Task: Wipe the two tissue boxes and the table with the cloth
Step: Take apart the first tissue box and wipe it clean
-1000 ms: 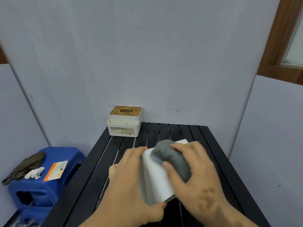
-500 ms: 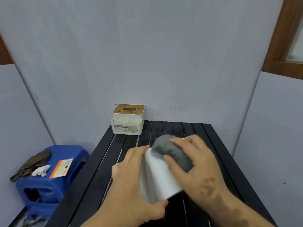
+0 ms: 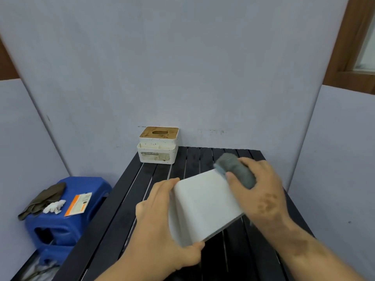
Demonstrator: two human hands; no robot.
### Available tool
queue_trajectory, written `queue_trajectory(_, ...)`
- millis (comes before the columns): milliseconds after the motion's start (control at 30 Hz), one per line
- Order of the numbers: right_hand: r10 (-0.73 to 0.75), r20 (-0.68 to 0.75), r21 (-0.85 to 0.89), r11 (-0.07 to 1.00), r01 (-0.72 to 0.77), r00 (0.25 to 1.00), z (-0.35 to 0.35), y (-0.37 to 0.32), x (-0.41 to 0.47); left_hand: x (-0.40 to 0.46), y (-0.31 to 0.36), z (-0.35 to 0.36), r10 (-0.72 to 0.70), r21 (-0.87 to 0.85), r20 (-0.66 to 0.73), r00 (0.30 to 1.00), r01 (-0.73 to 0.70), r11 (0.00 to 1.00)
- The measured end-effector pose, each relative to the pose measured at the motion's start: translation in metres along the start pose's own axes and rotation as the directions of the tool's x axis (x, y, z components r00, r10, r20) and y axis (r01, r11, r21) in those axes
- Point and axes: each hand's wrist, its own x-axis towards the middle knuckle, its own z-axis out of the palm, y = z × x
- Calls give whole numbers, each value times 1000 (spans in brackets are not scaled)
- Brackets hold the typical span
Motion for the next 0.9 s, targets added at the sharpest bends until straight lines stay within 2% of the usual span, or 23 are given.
queue_trajectory(67,100,-10,-31,995,-100,995,-3,6,2,-1,-1,0,-20,-2,19,1000,20,1000)
queue_trajectory(100,60,-33,-54,997,-62,998,1,0,-3,-2,-1,1,-16,9,20,1000,16,1000)
queue_trajectory(167,-138,-21,-47,989,137,990,14,-24,-23,-4,-3,3,17,48,-2,1000,-17,999)
queue_trajectory(233,-307,85,-1,951,308,948,26,-43,-39,-5,-6,4,29,79,-30,999,-27,997)
queue_trajectory(300,-371,115,7,928,373,921,27,-44,-39,-5,-10,5,34,95,-28,999,-32,995)
queue_trajectory(367,-349,89,44,937,346,933,21,-33,-33,-7,-11,7,57,87,-44,997,-53,995)
queue_trajectory(533,-237,109,81,970,229,965,10,-13,-29,-13,-10,17,9,-34,-108,994,-13,999)
queue_trajectory(700,-234,112,63,972,228,966,9,-13,-35,-14,-18,17,3,-110,-101,995,-14,994)
queue_trajectory(900,-278,120,30,961,276,953,-3,-3,-31,-7,-22,3,0,-70,-5,1000,-1,998)
